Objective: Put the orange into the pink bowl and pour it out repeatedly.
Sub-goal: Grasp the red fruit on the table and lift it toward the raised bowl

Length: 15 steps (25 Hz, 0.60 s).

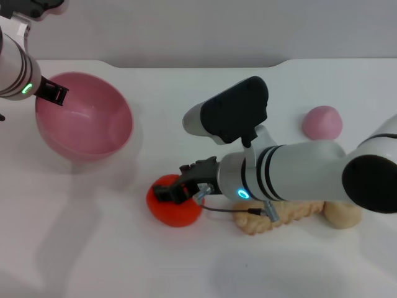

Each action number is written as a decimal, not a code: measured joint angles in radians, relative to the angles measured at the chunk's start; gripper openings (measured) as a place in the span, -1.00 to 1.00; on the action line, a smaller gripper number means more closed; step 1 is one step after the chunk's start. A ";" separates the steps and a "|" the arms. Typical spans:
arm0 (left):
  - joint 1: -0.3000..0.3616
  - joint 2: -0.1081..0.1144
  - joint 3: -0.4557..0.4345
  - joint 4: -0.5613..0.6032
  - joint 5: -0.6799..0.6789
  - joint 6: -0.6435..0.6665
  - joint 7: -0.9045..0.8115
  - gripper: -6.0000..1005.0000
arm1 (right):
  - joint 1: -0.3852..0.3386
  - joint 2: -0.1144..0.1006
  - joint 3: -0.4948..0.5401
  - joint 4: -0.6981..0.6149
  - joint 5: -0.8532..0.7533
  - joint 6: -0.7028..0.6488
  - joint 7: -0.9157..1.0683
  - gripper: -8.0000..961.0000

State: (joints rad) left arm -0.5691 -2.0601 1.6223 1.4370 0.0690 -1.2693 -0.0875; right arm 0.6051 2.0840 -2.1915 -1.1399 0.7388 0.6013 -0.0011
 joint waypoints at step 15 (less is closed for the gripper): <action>-0.006 0.000 -0.003 -0.013 0.026 0.004 0.005 -0.90 | 0.037 -0.004 -0.003 0.040 0.050 -0.002 -0.052 0.12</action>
State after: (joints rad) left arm -0.5751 -2.0601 1.6192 1.4244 0.0950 -1.2653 -0.0823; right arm 0.6424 2.0796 -2.1945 -1.0998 0.7884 0.5997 -0.0532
